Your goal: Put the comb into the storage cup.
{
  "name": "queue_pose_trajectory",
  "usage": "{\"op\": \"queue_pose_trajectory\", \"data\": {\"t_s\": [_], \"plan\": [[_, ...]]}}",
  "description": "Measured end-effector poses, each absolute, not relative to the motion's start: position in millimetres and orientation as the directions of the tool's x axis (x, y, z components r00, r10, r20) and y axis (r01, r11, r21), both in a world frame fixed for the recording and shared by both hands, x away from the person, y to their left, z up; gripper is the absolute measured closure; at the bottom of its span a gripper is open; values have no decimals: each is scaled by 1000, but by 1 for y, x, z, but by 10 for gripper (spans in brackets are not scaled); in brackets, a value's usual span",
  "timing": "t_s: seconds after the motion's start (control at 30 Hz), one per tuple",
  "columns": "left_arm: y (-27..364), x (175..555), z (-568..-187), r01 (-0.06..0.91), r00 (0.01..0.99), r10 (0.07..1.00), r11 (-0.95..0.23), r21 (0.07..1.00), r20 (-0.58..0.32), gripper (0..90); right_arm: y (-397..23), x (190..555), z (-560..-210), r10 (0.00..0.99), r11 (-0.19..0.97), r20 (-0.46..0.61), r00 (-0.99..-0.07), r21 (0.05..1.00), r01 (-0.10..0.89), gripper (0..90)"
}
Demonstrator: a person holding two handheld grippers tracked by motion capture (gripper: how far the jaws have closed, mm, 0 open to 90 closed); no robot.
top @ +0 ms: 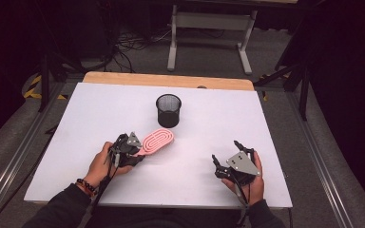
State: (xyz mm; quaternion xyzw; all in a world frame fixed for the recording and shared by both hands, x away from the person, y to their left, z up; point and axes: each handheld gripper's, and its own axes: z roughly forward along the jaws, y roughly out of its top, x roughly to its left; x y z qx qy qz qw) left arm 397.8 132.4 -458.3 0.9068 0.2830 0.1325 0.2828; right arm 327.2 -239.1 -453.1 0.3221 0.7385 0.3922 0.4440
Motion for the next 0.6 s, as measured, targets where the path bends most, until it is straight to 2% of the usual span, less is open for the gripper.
{"op": "queue_pose_trajectory", "data": {"t_s": [0.53, 0.6], "plan": [[138, 380, -454, 332, 776, 613, -595, 732, 146, 696, -238, 329, -454, 828, 478, -400, -392, 870, 122, 136], [139, 379, -453, 318, 774, 614, -588, 744, 154, 696, -238, 329, -453, 835, 455, -375, -402, 882, 122, 132]]}}
